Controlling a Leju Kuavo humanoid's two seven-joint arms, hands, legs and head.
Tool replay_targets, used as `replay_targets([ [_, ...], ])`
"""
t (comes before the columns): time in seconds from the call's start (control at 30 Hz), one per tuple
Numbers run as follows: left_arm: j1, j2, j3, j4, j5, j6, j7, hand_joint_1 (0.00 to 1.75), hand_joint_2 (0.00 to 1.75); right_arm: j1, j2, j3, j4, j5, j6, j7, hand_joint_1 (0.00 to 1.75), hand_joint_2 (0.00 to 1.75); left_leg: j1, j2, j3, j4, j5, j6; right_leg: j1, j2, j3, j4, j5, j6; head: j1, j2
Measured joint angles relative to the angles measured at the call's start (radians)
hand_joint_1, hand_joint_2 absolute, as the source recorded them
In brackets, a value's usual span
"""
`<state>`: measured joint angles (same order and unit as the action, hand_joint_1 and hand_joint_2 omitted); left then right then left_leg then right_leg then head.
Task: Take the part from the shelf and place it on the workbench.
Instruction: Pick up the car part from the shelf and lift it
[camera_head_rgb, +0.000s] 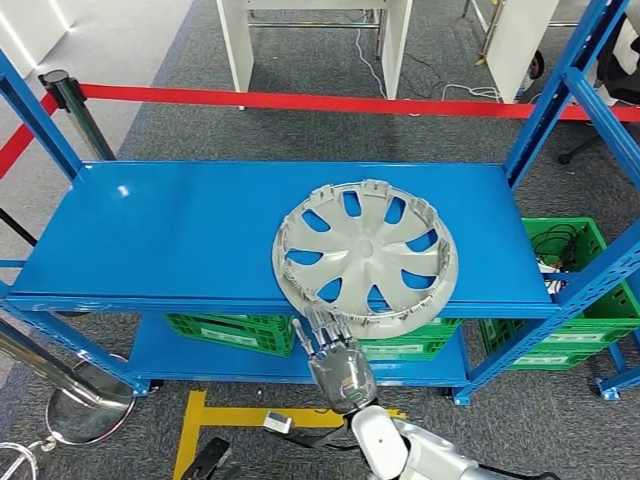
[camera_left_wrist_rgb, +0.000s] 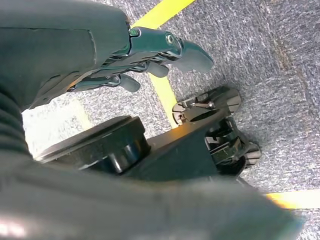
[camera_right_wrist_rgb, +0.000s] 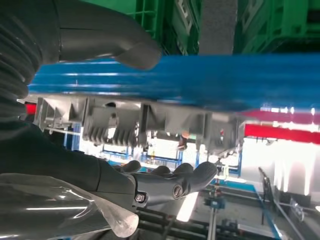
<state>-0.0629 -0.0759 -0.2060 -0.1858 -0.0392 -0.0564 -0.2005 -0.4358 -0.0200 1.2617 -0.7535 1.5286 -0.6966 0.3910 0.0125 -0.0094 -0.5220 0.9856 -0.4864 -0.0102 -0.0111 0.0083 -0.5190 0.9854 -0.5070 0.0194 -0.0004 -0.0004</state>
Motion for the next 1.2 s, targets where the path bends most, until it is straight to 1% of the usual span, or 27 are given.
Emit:
replay_targets([
  [0.13, 0.0, -0.001, 0.0, 0.0, 0.001, 0.001, 0.0, 0.0, 1.75, -0.003, 0.021, -0.044, 0.054, 0.016, 0.0, -0.039, 0.0, 1.75, 0.0, 0.0, 0.0, 0.0, 0.0, 0.0, 0.0, 0.0, 0.0, 0.0, 0.0, 0.0, 0.0, 0.0],
  [0.33, 0.0, -0.002, 0.0, 0.0, 0.005, 0.001, 0.0, 0.0, 1.75, -0.006, 0.035, -0.101, 0.085, 0.031, 0.0, -0.055, 0.0, 1.75, 0.0, 0.0, 0.0, 0.0, 0.0, 0.0, 0.0, 0.0, 0.0, 0.0, 0.0, 0.0, 0.0, 0.0],
  [0.47, 0.0, -0.002, 0.0, 0.0, 0.006, 0.001, 0.0, 0.0, 1.75, -0.006, 0.037, -0.117, 0.085, 0.035, 0.0, -0.056, 0.0, 1.75, 0.0, 0.0, 0.0, 0.0, 0.0, 0.0, 0.0, 0.0, 0.0, 0.0, 0.0, 0.0, 0.0, 0.0],
  [0.6, 0.002, -0.002, 0.001, 0.0, 0.007, 0.004, -0.002, 0.0, 1.75, -0.002, 0.035, -0.214, 0.026, 0.039, -0.001, -0.059, 0.0, 1.75, 0.0, 0.0, 0.0, 0.0, 0.0, 0.0, 0.0, 0.0, 0.0, 0.0, 0.0, 0.0, 0.0, 0.0],
  [0.7, 0.004, -0.002, 0.001, 0.0, 0.007, 0.004, -0.004, 0.0, 1.75, 0.005, 0.032, -0.242, -0.021, 0.039, -0.001, -0.067, 0.0, 1.75, 0.0, 0.0, 0.0, 0.0, 0.0, 0.0, 0.0, 0.0, 0.0, 0.0, 0.0, 0.0, 0.0, 0.0],
  [0.97, 0.006, -0.002, 0.001, 0.0, 0.007, -0.001, -0.009, 0.0, 1.75, 0.016, 0.029, -0.271, -0.049, 0.04, -0.001, -0.097, 0.0, 1.75, 0.0, 0.0, 0.0, 0.0, 0.0, 0.0, 0.0, 0.0, 0.0, 0.0, 0.0, 0.0, 0.0, 0.0],
  [1.1, 0.007, -0.003, 0.001, 0.0, 0.006, -0.002, -0.009, 0.0, 1.75, 0.017, 0.032, -0.27, -0.018, 0.039, 0.002, -0.087, 0.0, 1.75, 0.0, 0.0, 0.0, 0.0, 0.0, 0.0, 0.0, 0.0, 0.0, 0.0, 0.0, 0.0, 0.0, 0.0],
  [1.2, 0.006, -0.004, 0.001, 0.0, 0.008, -0.005, -0.009, 0.0, 1.75, 0.01, 0.047, -0.257, 0.027, 0.014, 0.01, -0.074, 0.0, 1.75, 0.0, 0.0, 0.0, 0.0, 0.0, 0.0, 0.0, 0.0, 0.0, 0.0, 0.0, 0.0, 0.0, 0.0],
])
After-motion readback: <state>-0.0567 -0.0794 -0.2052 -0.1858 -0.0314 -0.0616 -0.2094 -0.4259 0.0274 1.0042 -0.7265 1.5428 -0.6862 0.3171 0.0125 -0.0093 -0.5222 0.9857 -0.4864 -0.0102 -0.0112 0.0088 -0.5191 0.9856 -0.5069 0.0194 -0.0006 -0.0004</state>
